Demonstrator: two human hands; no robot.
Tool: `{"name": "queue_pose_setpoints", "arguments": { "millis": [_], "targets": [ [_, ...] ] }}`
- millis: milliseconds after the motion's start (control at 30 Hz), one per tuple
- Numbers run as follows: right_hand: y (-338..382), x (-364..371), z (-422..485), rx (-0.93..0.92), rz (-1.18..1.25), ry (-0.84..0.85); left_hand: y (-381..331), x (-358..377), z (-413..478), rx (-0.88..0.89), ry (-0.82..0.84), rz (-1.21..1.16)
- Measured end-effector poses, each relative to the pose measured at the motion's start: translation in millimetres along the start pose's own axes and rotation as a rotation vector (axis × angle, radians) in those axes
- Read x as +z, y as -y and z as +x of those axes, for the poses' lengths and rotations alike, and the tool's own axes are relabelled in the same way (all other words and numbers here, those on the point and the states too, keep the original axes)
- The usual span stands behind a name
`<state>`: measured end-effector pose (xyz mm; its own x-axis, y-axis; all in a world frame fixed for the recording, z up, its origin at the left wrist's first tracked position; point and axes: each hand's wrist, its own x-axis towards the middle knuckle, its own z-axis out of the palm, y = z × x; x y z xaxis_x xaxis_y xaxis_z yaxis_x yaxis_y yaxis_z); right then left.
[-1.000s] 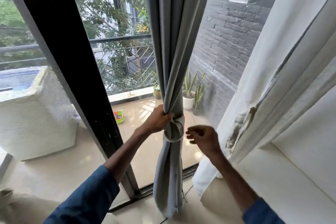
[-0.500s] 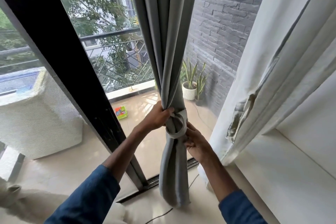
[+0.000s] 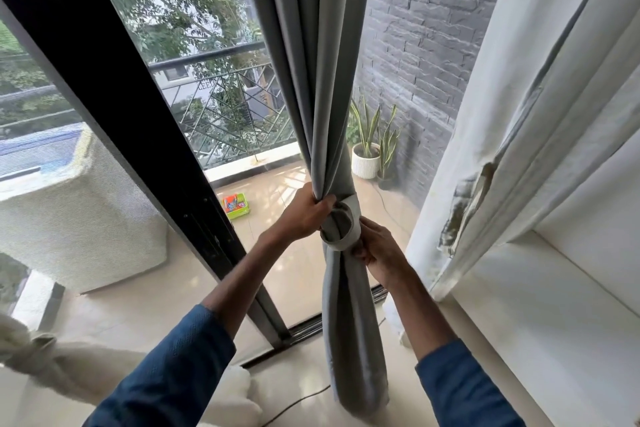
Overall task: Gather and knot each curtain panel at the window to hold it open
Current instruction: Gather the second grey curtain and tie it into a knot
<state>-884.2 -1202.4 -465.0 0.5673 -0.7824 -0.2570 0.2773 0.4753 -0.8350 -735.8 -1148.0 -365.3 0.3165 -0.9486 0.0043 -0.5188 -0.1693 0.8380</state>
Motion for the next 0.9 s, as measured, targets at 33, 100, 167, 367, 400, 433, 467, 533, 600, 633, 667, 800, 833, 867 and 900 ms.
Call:
{"name": "queue_pose_setpoints", "arguments": {
  "millis": [33, 100, 167, 367, 400, 433, 467, 533, 600, 633, 667, 800, 833, 867, 900],
  "targets": [
    [0, -3, 2, 0.022, -0.013, -0.016, 0, 1, 1, 0.011, -0.002, 0.014],
    [-9, -14, 3, 0.084, -0.087, -0.108, -1, 1, 2, 0.023, -0.008, 0.047],
    [-29, -29, -2, 0.160, -0.166, -0.242, 0, 1, 2, 0.027, -0.004, 0.068],
    [-56, -33, -12, 0.216, -0.064, -0.368, 10, 12, 3, 0.046, 0.023, 0.121],
    [-56, -32, -11, 0.209, -0.064, -0.375, 12, 14, 3, 0.040, 0.016, 0.124],
    [-54, -31, -10, 0.200, -0.060, -0.371, 14, 16, 4, 0.028, 0.008, 0.126],
    [-53, -30, -11, 0.192, -0.048, -0.359, 18, 17, 4, 0.020, -0.008, 0.135],
    [-50, -32, -13, 0.181, -0.018, -0.335, 22, 23, 5, 0.030, -0.039, 0.179],
    [-46, -29, -15, 0.175, -0.017, -0.321, 27, 26, 3, 0.073, -0.048, 0.220],
    [-45, -27, -15, 0.172, -0.023, -0.318, 30, 28, 2, 0.102, -0.049, 0.231],
    [-43, -24, -15, 0.169, -0.029, -0.316, 32, 29, 0, 0.121, -0.052, 0.226],
    [-34, -19, -15, 0.141, -0.058, -0.275, 42, 32, -4, 0.181, -0.045, 0.122],
    [-32, -19, -15, 0.132, -0.064, -0.264, 43, 32, -6, 0.214, -0.046, 0.097],
    [-30, -19, -15, 0.124, -0.066, -0.257, 44, 32, -7, 0.236, -0.059, 0.089],
    [-28, -19, -15, 0.118, -0.066, -0.254, 45, 33, -9, 0.232, -0.070, 0.099]
  ]
}}
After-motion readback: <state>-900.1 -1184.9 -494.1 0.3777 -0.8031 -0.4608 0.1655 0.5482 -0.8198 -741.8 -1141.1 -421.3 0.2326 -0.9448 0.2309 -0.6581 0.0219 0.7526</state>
